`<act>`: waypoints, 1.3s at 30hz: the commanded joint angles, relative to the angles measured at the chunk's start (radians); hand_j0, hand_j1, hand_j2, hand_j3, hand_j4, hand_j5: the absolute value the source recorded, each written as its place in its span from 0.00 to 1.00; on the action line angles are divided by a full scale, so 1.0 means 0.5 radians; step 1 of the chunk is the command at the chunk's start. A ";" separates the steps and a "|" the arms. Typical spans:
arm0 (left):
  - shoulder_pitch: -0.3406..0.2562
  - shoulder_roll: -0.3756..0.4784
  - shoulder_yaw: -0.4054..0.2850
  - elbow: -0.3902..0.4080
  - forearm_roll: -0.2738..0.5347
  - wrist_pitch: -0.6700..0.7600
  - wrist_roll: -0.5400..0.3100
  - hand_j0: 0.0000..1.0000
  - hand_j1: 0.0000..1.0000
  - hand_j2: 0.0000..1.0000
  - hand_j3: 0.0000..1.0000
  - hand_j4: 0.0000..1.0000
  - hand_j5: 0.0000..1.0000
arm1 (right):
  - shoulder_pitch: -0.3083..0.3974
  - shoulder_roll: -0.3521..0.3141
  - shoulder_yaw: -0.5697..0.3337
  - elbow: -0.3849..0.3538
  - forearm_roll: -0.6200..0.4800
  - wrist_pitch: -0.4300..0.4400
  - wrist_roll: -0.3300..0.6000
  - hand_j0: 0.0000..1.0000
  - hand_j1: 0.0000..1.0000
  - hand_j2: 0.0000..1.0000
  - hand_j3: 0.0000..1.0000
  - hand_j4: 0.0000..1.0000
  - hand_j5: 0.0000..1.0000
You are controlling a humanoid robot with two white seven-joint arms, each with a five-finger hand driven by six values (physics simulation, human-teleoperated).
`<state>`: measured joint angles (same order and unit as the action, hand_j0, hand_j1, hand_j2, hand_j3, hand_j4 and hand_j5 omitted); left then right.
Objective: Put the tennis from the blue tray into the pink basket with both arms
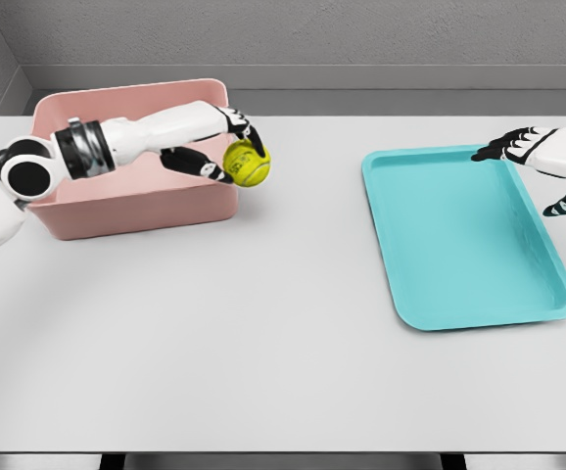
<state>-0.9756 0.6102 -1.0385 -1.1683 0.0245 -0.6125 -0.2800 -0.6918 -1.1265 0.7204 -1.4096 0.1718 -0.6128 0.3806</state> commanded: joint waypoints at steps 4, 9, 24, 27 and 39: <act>0.006 0.041 0.040 0.008 0.015 0.003 0.002 0.57 0.57 0.57 0.57 0.57 0.57 | 0.000 0.004 -0.002 0.000 -0.012 0.004 0.006 1.00 1.00 1.00 1.00 1.00 1.00; 0.015 0.062 0.067 0.014 0.015 0.003 0.005 0.57 0.57 0.57 0.57 0.57 0.57 | 0.000 0.004 -0.002 0.000 -0.012 0.004 0.012 1.00 1.00 1.00 1.00 1.00 1.00; 0.034 0.136 0.132 0.066 0.028 0.003 0.020 0.57 0.57 0.57 0.57 0.57 0.57 | 0.000 0.007 -0.002 0.000 -0.012 0.004 0.012 1.00 1.00 1.00 1.00 1.00 1.00; 0.034 0.136 0.132 0.069 0.031 0.003 0.023 0.57 0.57 0.57 0.57 0.57 0.57 | 0.000 0.007 -0.002 0.000 -0.012 0.004 0.012 1.00 1.00 1.00 1.00 1.00 1.00; 0.046 0.133 0.163 0.161 0.028 0.003 0.020 0.58 0.58 0.58 0.58 0.58 0.58 | 0.003 0.007 -0.002 0.000 -0.012 0.004 0.012 1.00 1.00 1.00 1.00 1.00 1.00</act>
<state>-0.9541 0.6771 -0.9631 -1.0962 0.0319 -0.6123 -0.2695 -0.6903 -1.1216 0.7204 -1.4096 0.1718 -0.6128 0.3870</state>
